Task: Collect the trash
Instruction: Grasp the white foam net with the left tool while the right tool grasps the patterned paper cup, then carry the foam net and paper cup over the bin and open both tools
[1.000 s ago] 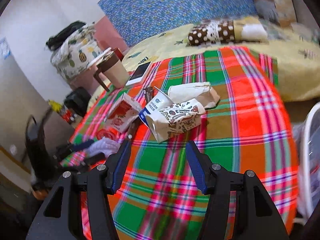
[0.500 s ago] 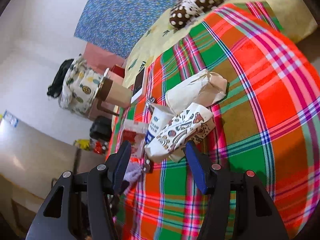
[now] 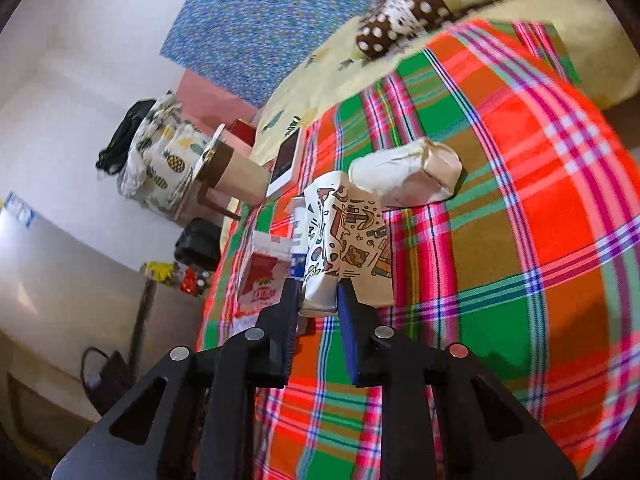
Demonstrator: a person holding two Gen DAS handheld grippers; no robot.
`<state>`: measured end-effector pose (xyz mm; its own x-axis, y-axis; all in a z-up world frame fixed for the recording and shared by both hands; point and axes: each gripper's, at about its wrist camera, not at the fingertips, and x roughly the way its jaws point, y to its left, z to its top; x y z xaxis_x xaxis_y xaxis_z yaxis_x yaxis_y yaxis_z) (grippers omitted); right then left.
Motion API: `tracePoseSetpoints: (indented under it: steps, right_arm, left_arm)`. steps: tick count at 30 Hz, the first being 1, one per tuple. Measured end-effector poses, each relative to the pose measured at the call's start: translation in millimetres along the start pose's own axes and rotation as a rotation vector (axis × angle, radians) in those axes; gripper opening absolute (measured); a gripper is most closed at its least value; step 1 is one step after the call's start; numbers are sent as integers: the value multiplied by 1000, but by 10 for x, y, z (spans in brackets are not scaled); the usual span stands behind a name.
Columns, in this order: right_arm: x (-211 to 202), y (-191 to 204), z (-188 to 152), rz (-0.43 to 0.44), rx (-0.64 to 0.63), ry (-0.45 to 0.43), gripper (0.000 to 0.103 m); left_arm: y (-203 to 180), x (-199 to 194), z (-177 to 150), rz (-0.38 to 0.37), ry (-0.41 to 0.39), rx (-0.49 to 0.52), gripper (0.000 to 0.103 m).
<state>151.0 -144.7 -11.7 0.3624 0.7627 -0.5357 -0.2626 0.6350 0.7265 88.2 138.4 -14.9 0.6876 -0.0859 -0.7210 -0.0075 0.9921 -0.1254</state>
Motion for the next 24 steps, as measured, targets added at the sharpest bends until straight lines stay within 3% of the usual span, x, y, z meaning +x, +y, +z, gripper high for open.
tracePoseSetpoints:
  steps: [4,8,12,24]
  right_arm:
    - [-128,39,-51,-59,-119,-10,22]
    - [-262,187,-187,-198,-320,-30,22]
    - [-335,209,-284,-283,-438,-28,22]
    - [-601,50,-447,-355,-455,-55,22]
  left_arm:
    - [-114,-52,-28,-31,0,-21,9]
    - [-234,-70,-60,-53,1,-43,9]
    - [-358,-52,-72,-79,10,-80,9]
    - [-737,-48,-29,-104,3,-75,9]
